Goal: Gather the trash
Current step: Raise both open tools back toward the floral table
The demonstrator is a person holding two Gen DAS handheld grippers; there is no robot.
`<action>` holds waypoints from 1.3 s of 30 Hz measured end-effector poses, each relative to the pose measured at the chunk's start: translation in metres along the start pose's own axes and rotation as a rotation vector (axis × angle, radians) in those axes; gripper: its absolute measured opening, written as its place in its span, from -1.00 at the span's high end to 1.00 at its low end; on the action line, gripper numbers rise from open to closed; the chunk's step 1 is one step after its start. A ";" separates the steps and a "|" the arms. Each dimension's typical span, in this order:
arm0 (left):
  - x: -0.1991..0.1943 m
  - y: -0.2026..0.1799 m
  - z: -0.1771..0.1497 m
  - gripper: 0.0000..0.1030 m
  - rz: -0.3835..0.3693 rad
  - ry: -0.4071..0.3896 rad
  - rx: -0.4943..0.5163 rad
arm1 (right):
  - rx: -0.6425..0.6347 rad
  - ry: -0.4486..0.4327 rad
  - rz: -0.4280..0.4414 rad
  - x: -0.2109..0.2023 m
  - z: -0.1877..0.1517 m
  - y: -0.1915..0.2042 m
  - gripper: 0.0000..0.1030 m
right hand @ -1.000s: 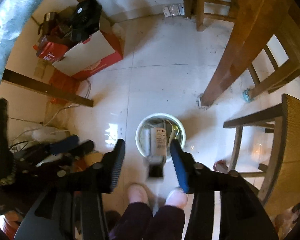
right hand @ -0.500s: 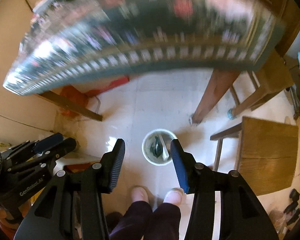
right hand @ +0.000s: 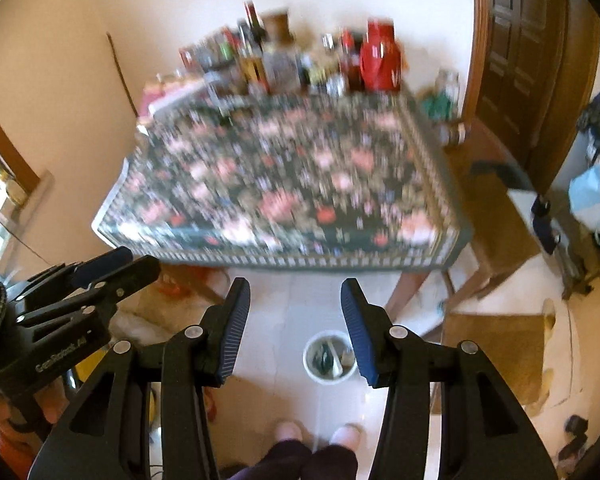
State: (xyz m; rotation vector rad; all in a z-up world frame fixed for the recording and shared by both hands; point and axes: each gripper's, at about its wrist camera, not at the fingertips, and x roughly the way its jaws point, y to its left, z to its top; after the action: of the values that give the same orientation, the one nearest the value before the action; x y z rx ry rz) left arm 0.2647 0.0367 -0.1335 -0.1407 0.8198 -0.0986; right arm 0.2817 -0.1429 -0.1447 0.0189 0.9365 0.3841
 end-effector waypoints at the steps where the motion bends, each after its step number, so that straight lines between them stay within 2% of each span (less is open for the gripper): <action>1: -0.012 -0.001 0.006 0.21 -0.002 -0.026 0.005 | -0.003 -0.033 -0.004 -0.014 0.005 0.006 0.15; 6: -0.067 0.005 0.032 0.20 -0.023 -0.143 0.026 | -0.016 -0.191 -0.021 -0.073 0.028 0.028 0.15; 12: -0.121 0.014 0.052 0.04 -0.025 -0.283 0.056 | -0.018 -0.349 -0.045 -0.121 0.041 0.045 0.14; 13: -0.126 0.016 0.053 -0.01 -0.023 -0.297 0.057 | -0.018 -0.373 -0.045 -0.127 0.043 0.047 0.10; 14: -0.132 0.017 0.057 -0.08 -0.017 -0.318 0.057 | -0.017 -0.396 -0.048 -0.132 0.045 0.048 -0.03; 15: -0.133 0.019 0.058 -0.27 -0.013 -0.328 0.055 | -0.015 -0.413 -0.052 -0.134 0.046 0.048 -0.12; 16: -0.136 0.021 0.061 -0.43 -0.003 -0.343 0.049 | -0.011 -0.436 -0.059 -0.137 0.048 0.047 -0.35; 17: -0.135 0.023 0.064 -0.53 0.005 -0.350 0.042 | -0.003 -0.460 -0.068 -0.140 0.050 0.046 -0.53; 18: -0.135 0.025 0.066 -0.70 0.010 -0.355 0.035 | 0.006 -0.484 -0.074 -0.142 0.051 0.045 -0.58; 19: -0.134 0.026 0.067 -0.75 0.014 -0.358 0.029 | 0.012 -0.498 -0.077 -0.143 0.052 0.044 -0.64; 29: -0.090 0.014 0.110 -0.75 0.079 -0.375 0.005 | 0.001 -0.508 -0.071 -0.118 0.083 0.014 -0.67; 36: -0.039 -0.014 0.167 -0.75 0.135 -0.373 0.006 | -0.047 -0.480 -0.039 -0.087 0.140 -0.027 -0.67; 39: -0.018 -0.023 0.189 -0.75 0.170 -0.377 -0.032 | -0.072 -0.458 -0.019 -0.076 0.163 -0.043 -0.67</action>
State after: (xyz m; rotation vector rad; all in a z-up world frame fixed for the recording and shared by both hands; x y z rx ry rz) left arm 0.3907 0.0325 0.0106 -0.1147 0.4547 0.0993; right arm 0.3836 -0.1832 0.0044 0.0310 0.4701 0.3745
